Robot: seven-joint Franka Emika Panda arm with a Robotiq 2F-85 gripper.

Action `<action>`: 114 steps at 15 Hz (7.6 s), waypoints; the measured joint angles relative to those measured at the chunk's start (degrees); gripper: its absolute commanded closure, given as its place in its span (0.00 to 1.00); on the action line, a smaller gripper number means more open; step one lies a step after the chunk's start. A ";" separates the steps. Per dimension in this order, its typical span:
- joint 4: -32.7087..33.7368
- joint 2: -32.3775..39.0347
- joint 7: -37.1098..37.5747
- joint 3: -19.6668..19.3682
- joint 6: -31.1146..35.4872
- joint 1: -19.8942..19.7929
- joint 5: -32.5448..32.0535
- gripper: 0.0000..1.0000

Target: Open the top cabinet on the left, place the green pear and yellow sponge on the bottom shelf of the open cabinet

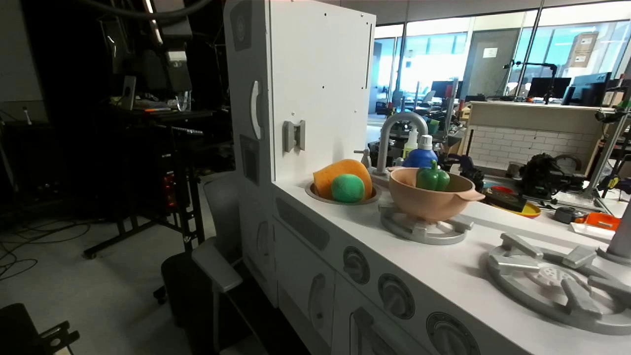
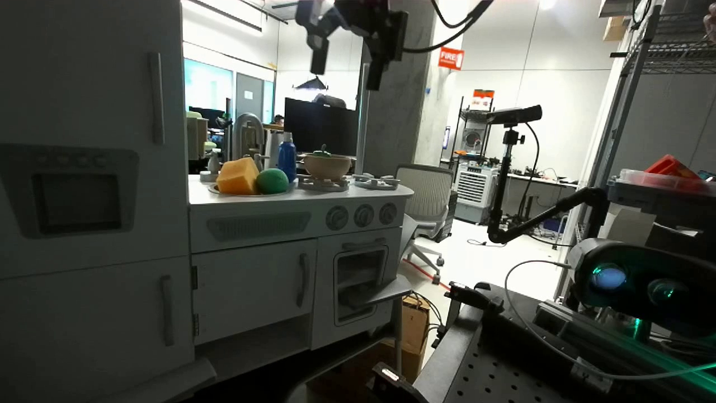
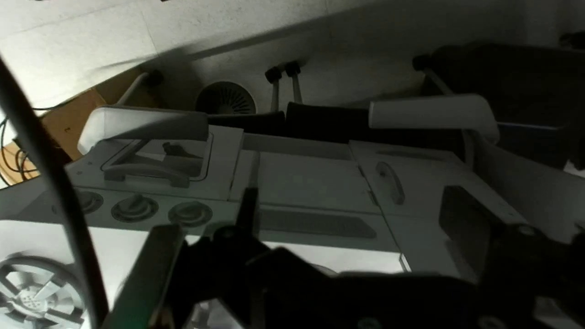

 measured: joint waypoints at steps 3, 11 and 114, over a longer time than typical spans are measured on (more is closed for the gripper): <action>5.60 5.28 8.12 2.27 3.71 0.42 -0.51 0.00; 22.65 23.46 20.47 2.45 9.04 4.57 -9.01 0.00; 19.80 18.43 9.40 -0.43 -12.26 6.61 -18.96 0.00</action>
